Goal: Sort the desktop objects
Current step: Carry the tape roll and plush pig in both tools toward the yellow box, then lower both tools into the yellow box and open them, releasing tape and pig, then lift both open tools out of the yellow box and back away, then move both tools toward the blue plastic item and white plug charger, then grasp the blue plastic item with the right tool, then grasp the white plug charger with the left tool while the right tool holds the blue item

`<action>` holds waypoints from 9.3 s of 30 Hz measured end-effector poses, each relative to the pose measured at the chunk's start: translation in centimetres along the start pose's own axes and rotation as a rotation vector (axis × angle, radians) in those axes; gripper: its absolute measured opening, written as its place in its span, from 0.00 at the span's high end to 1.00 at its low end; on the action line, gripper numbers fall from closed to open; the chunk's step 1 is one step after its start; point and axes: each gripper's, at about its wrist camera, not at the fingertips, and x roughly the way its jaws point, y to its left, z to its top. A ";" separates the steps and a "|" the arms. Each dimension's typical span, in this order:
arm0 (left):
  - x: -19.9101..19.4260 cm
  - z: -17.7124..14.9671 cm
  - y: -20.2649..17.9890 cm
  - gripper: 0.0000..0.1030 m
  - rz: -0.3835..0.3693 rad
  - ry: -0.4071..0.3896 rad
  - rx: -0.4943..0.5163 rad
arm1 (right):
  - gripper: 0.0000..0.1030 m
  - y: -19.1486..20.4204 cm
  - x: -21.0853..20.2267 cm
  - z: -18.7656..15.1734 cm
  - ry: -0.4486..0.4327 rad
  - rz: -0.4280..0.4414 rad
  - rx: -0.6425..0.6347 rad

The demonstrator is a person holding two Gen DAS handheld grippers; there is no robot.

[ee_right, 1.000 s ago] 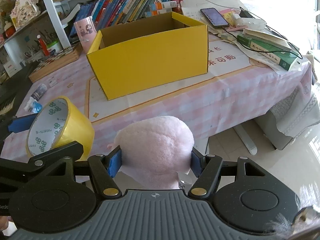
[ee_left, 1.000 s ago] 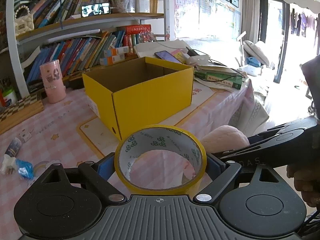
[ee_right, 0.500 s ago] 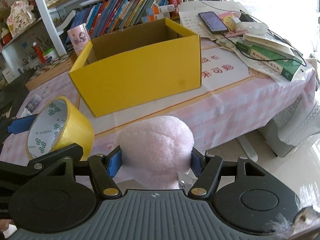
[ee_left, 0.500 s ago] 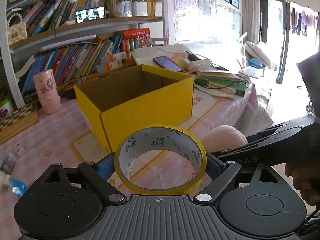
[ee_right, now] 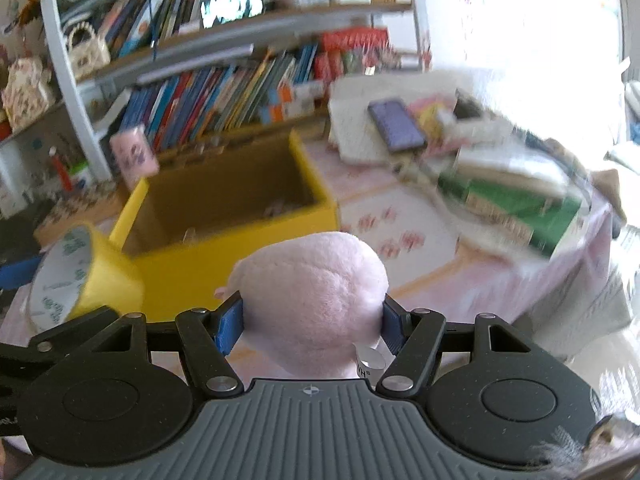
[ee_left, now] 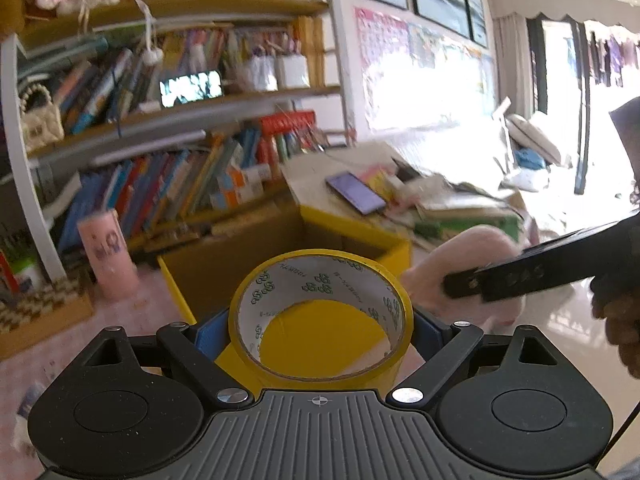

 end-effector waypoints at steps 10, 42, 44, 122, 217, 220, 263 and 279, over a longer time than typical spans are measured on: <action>3.1 3.8 1.4 0.11 0.152 -0.080 0.009 | 0.37 -1.2 0.8 6.6 -0.208 0.013 -0.109; 16.6 2.3 3.2 0.10 0.168 0.303 -0.149 | 0.36 7.2 23.9 14.1 0.257 0.294 -0.396; 16.5 2.2 3.2 0.10 0.176 0.313 -0.167 | 0.35 7.7 24.6 13.9 0.291 0.309 -0.390; -7.6 -10.6 6.4 0.00 0.235 0.228 -0.227 | 0.16 9.7 -0.5 -9.1 0.161 0.091 -0.067; -6.4 -13.1 22.8 0.00 0.575 0.299 -0.472 | 0.20 30.3 14.2 -3.3 0.242 0.460 -0.453; -6.3 -13.2 23.4 0.00 0.615 0.311 -0.492 | 0.27 31.5 15.1 -3.3 0.263 0.501 -0.501; 4.2 -13.4 29.8 0.33 0.664 0.393 -0.669 | 0.79 31.7 22.0 0.8 0.335 0.631 -0.505; 4.2 -13.1 29.4 0.67 0.665 0.400 -0.667 | 0.79 30.5 22.1 0.9 0.340 0.626 -0.503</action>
